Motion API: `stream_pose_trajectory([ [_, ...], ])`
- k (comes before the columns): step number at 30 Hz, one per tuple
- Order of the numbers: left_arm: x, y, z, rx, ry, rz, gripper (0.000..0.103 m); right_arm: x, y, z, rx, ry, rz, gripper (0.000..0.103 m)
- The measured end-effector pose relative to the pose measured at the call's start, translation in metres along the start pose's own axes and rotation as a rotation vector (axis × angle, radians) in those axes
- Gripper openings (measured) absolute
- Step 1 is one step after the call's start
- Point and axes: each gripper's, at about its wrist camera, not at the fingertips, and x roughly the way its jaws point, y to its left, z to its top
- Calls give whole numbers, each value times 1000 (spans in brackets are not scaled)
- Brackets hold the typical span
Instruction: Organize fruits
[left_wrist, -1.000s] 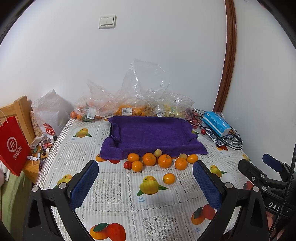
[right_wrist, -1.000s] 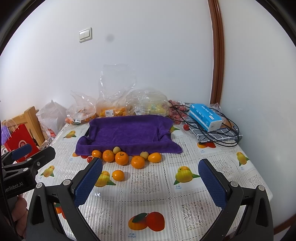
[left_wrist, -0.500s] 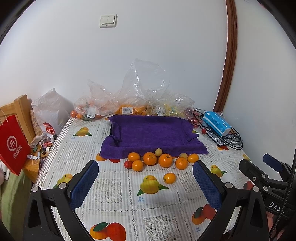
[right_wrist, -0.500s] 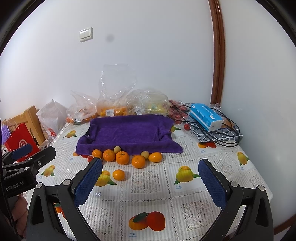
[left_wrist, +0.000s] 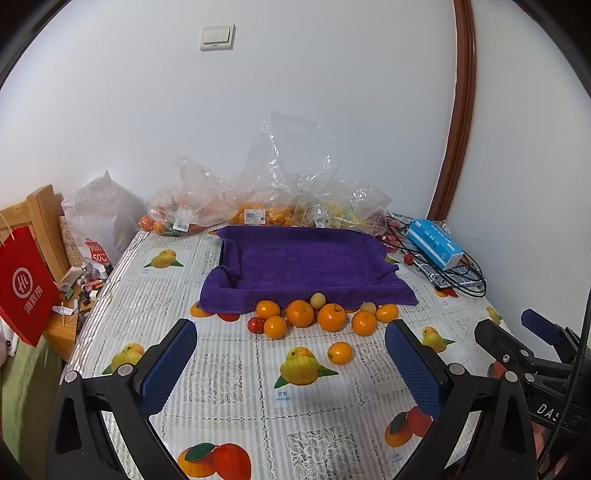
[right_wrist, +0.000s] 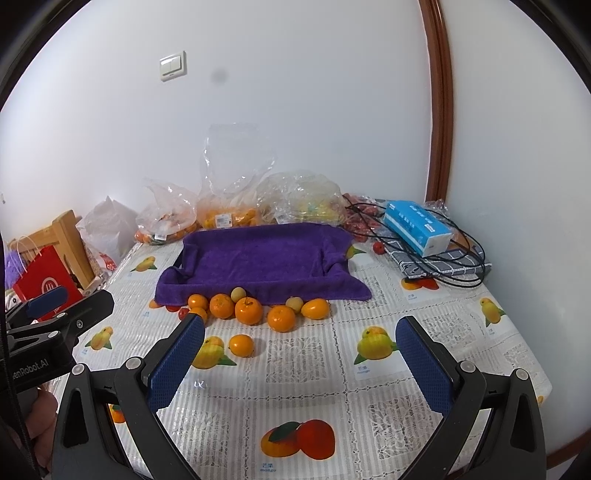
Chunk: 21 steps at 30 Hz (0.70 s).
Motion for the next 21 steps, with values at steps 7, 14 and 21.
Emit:
stream_pose_trajectory([
  [7,19,7,-5,-9,34,8,102,18,-3,-5,4,32,-13,103],
  [14,49,15,-12,-16,91,50,103,46,-3,-13,-15,79,-52,103],
  [21,72,22,-20,-10,122,35,102,74,-5,-23,-36,111,-75,103],
])
